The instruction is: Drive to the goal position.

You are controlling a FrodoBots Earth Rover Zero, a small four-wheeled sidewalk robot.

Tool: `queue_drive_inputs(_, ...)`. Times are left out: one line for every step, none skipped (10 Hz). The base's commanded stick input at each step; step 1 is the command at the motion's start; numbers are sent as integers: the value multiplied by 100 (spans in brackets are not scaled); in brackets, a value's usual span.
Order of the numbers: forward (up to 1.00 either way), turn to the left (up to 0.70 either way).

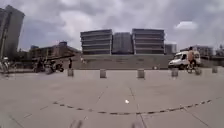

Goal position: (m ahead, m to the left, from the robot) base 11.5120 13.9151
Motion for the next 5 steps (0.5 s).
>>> queue_drive_inputs(85,-2)
queue_drive_inputs(85,-2)
queue_drive_inputs(85,-2)
queue_drive_inputs(85,-2)
queue_drive_inputs(85,-2)
